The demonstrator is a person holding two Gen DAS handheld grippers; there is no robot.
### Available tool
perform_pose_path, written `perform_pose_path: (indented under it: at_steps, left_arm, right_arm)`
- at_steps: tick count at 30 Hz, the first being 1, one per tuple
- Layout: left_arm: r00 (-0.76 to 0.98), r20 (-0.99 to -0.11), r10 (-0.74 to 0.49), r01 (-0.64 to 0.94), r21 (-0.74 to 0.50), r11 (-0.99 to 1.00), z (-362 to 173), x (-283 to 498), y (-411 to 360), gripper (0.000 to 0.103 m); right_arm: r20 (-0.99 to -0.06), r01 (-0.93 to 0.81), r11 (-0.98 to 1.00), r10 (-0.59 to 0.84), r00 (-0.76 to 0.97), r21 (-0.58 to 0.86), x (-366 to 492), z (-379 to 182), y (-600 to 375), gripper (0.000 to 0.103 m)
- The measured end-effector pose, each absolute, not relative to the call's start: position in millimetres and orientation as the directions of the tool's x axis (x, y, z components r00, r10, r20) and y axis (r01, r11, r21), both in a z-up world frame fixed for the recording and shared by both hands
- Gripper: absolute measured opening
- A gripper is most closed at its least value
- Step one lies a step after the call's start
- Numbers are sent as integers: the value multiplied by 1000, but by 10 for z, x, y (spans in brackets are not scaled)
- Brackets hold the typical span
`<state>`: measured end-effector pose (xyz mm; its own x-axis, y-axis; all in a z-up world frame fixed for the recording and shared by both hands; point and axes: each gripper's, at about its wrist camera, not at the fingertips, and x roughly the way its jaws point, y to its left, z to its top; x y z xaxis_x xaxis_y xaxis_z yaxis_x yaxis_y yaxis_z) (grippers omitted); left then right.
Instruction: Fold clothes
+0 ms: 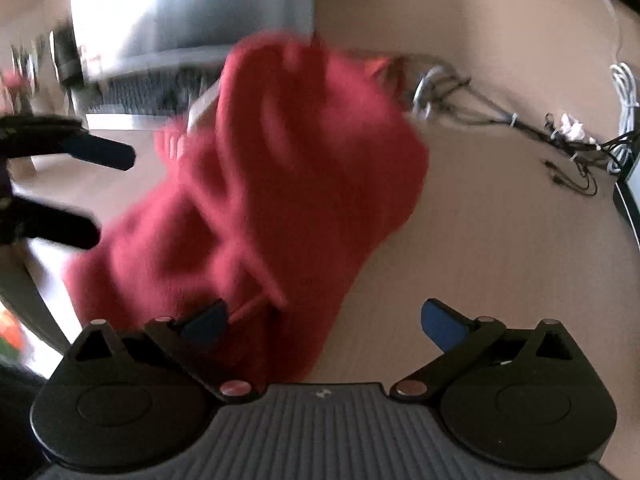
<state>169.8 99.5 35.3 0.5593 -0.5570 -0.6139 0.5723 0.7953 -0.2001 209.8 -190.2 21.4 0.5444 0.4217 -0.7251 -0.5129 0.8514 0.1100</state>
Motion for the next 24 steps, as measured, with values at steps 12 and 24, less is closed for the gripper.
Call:
perform_pose_path:
  at_steps: [12, 24]
  left_arm:
    - [726, -548, -416, 289, -306, 907, 389, 2692, 1204, 98]
    - [656, -542, -526, 235, -515, 824, 102, 2546, 1275, 98]
  right_arm:
    - [-536, -479, 792, 609, 584, 379, 3372, 652, -1916, 80]
    - [-591, -512, 713, 693, 412, 479, 3335, 172, -1893, 59]
